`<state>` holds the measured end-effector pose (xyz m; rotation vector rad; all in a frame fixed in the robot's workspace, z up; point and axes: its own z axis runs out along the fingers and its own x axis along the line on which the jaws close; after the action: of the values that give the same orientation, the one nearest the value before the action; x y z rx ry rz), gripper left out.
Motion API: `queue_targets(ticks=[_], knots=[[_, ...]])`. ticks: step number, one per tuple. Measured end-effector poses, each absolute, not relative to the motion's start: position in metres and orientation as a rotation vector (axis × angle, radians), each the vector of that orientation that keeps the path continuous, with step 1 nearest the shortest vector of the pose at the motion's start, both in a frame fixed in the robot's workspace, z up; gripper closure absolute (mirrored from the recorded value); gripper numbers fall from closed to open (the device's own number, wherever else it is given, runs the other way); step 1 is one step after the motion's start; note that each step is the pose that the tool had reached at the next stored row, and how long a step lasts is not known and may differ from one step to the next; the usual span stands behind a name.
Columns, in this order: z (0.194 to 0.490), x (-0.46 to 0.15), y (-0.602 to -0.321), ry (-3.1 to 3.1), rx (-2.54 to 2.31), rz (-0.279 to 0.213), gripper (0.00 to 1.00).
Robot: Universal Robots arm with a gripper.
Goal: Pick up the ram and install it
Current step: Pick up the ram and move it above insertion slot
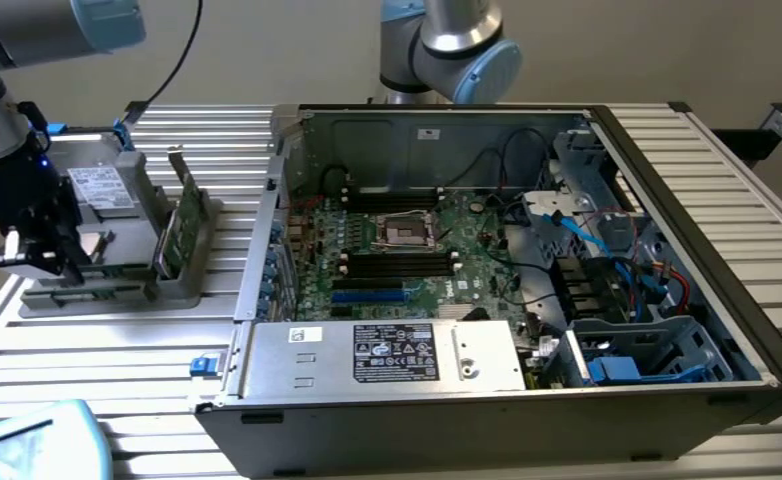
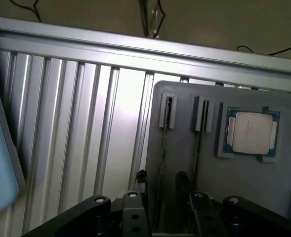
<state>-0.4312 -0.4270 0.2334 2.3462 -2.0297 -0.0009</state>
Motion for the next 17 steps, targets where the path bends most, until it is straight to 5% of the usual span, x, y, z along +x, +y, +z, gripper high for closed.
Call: queue_targets(ticks=[17], knots=[[0.203, -0.431, -0.427, -2.007, 2.369, -0.004, 0.63]])
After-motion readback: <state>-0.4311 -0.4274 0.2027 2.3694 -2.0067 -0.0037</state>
